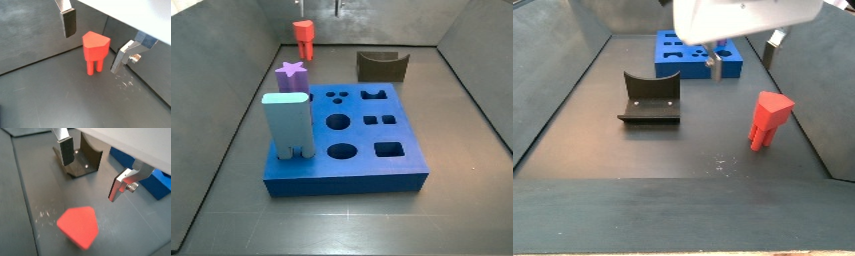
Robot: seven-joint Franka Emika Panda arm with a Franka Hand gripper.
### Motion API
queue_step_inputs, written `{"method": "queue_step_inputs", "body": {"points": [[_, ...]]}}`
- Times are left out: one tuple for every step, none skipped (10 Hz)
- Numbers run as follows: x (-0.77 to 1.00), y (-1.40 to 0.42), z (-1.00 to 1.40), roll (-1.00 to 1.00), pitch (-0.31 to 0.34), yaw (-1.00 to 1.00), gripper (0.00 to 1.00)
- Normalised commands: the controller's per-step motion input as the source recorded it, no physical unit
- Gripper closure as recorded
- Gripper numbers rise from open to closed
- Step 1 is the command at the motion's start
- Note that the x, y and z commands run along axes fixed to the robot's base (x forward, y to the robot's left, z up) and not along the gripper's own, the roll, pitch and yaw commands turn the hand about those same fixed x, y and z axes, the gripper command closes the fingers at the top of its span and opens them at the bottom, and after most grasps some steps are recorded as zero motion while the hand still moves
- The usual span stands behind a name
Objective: Pick up the 3 prong object. Move up. Move to above the board. Insert the 3 prong object.
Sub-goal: Pick up the 3 prong object.
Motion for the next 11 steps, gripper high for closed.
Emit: {"method": "queue_step_inputs", "body": {"points": [[-0.41, 0.23, -0.09, 0.01, 0.020, 0.10, 0.00], [-0.01, 0.03, -0.10, 0.02, 0.000, 0.00, 0.00], [-0.25, 0.11, -0.41, 0.12, 0.000, 0.07, 0.00], [-0.01, 0.00, -0.04, 0.00, 0.000, 0.03, 0.00], [0.00, 0.00, 0.00, 0.00, 0.000, 0.02, 0.00], [-0.26, 0.15, -0.43, 0.08, 0.000, 0.03, 0.00], [-0.37, 0.19, -0.33, 0.07, 0.000, 0.00, 0.00], [-0.06, 0.07, -0.03, 0.00, 0.000, 0.00, 0.00], [0.00, 0.02, 0.00, 0.00, 0.000, 0.00, 0.00], [-0.13, 0.26, -0.25, 0.03, 0.000, 0.00, 0.00], [0.00, 0.14, -0.14, -0.02, -0.010, 0.00, 0.00]]}}
